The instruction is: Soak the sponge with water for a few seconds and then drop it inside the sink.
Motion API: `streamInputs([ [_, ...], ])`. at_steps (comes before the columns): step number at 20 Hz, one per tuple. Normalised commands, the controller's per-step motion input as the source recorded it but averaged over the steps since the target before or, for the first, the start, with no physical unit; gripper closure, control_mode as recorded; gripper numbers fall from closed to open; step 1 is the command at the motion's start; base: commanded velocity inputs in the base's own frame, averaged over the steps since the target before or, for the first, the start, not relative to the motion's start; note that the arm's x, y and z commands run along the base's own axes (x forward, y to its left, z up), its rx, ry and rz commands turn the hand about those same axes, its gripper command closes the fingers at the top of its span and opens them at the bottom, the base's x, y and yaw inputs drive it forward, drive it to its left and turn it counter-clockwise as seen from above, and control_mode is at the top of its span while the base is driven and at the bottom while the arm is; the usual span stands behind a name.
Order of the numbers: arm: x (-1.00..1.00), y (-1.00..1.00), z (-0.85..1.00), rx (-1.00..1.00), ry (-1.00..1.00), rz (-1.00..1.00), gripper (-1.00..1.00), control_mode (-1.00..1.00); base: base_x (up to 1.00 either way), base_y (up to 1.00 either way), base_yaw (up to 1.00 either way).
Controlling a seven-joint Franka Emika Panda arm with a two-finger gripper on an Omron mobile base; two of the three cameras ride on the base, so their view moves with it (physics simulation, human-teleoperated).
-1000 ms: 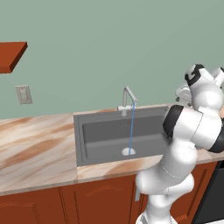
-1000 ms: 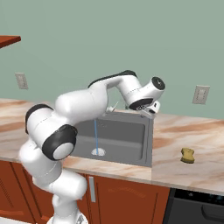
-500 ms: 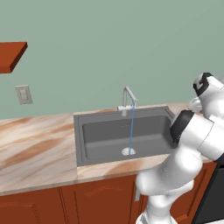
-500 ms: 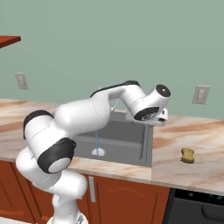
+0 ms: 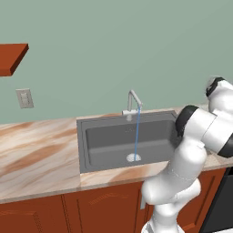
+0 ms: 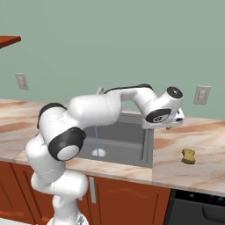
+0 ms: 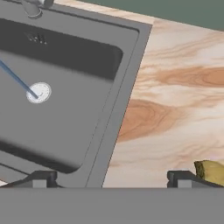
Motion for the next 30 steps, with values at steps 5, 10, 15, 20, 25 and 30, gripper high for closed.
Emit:
streamInputs([
  [5, 0.22, -0.82, -0.02, -0.05, 0.03, 0.14, -1.00, -1.00, 0.00, 0.00, 0.00],
  [10, 0.19, -0.30, -0.13, 0.00, 0.02, 0.03, -1.00, -1.00, 0.00, 0.00, 0.00],
  [15, 0.20, -0.09, -0.23, 0.00, 0.00, -0.03, -1.00, -1.00, 0.00, 0.00, 0.00],
  [20, 0.14, -0.10, -0.09, 0.00, 0.08, -0.14, -1.00, -1.00, 0.00, 0.00, 0.00],
  [25, 0.06, -0.18, -0.01, 0.00, 0.15, -0.16, -1.00, -1.00, 0.00, 0.00, 0.00],
  [30, 0.00, -0.14, -0.28, -0.02, 0.20, -0.15, -1.00, -1.00, 0.00, 0.00, 0.00],
])
